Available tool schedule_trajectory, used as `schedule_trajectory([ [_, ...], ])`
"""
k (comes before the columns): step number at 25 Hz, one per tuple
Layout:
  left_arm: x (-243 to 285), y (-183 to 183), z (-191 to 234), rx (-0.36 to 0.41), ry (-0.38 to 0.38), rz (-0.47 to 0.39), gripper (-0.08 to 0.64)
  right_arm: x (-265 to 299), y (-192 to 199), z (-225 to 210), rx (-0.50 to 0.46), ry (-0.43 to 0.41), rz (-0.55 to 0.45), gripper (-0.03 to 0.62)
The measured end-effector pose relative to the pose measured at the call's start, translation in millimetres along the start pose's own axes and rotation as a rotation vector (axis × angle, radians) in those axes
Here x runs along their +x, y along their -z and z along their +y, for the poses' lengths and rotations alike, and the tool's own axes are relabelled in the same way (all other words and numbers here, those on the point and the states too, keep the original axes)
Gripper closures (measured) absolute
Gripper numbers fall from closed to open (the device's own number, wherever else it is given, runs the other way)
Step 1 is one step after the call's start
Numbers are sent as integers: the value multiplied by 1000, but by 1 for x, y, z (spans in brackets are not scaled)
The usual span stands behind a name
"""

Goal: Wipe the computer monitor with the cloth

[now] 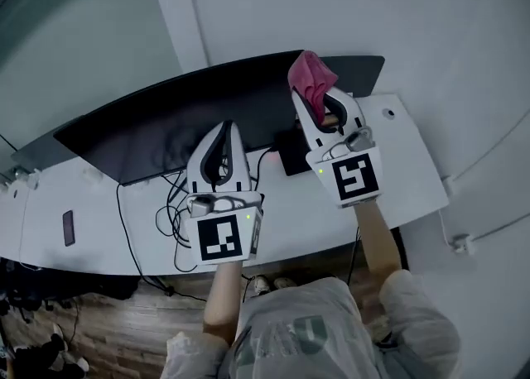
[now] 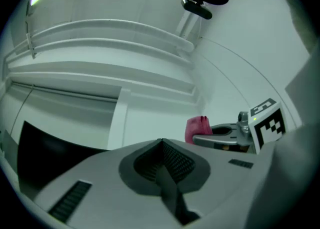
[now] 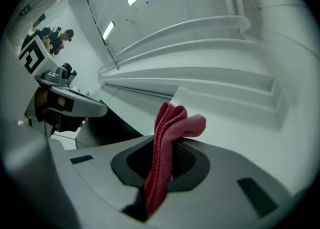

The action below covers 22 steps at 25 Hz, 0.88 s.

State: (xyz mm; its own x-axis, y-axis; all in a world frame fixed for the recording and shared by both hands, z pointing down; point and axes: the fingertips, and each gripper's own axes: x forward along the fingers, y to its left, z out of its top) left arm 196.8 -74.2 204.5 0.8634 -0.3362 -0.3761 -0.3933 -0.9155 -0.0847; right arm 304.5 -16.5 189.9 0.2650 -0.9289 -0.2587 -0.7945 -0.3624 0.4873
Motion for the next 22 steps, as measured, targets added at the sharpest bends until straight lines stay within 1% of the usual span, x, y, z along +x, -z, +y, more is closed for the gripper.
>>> schedule_trajectory([
  [3,30,2,-16,-13,45,0,546,15,15,-40,-35,46,9,537],
  [5,45,5,-22,-13,61,6,546,27,30,-57,-41,39,47,537],
  [7,54,10,-26,-8,70,18,546,37,48,-65,-34,15,92,537],
  [11,62,21,-28,-5,73,41,545,52,79,-76,43,-24,137,537],
  [14,63,28,-27,-7,64,58,545,60,90,-78,96,-61,143,537],
  [16,63,33,-26,-10,59,69,546,63,92,-76,110,-87,139,537],
  [22,66,46,-24,-13,60,88,546,60,99,-68,121,-126,135,537],
])
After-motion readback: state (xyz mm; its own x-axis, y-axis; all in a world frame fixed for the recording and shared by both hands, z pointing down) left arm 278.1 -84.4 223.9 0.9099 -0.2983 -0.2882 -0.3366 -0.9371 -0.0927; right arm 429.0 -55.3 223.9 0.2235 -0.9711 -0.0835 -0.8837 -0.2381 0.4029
